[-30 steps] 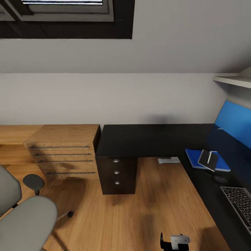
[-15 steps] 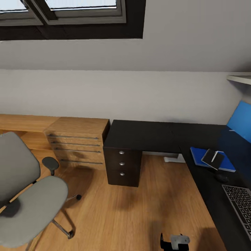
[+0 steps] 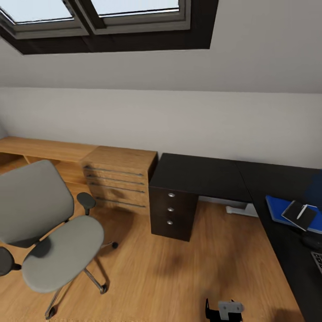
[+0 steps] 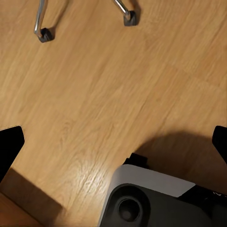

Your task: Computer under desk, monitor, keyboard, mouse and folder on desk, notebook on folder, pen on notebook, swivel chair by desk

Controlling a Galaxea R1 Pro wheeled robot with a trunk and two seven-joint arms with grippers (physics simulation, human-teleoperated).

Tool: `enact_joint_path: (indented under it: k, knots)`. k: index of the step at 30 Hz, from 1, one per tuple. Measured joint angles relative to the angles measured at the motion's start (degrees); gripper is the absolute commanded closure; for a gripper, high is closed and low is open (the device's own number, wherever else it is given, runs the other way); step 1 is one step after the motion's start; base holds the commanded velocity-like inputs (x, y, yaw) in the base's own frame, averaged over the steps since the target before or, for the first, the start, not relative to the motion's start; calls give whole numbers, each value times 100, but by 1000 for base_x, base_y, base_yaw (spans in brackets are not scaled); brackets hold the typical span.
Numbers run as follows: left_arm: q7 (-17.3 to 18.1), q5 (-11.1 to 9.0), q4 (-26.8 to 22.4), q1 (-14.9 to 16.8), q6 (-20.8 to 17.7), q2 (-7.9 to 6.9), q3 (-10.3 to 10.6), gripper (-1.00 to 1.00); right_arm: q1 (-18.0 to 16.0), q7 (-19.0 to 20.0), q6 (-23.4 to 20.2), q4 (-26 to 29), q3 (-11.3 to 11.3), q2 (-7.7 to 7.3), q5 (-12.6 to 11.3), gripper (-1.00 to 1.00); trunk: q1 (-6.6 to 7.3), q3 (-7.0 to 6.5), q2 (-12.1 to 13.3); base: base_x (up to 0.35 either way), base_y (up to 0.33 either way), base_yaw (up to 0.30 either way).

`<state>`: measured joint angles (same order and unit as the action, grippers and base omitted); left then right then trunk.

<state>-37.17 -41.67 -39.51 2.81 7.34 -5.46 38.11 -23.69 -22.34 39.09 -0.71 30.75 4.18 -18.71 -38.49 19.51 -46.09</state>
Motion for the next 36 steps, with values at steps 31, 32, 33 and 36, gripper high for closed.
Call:
enact_joint_path:
  k: [31, 32, 33, 36]
  knots:
    - [-1, 9, 150, 0, 1, 0, -4, -100, 0, 13, 54, -5, 1, 123, -9, -100, 0, -10, 0, -46, 71, 191]
    - [-1, 9, 150, 0, 1, 0, -6, -100, 0, 13, 56, -1, -1, 121, -9, -100, 0, -12, 0, -2, 2, 280]
    - [-1, 9, 150, 0, 1, 0, -5, -100, 0, 13, 57, 1, -4, 120, -9, -100, 0, -14, 0, -1, 2, 280]
    - [-1, 9, 150, 0, 1, 0, -4, -100, 0, 12, 59, 4, -9, 118, -10, -100, 0, -21, 0, -1, 1, 280]
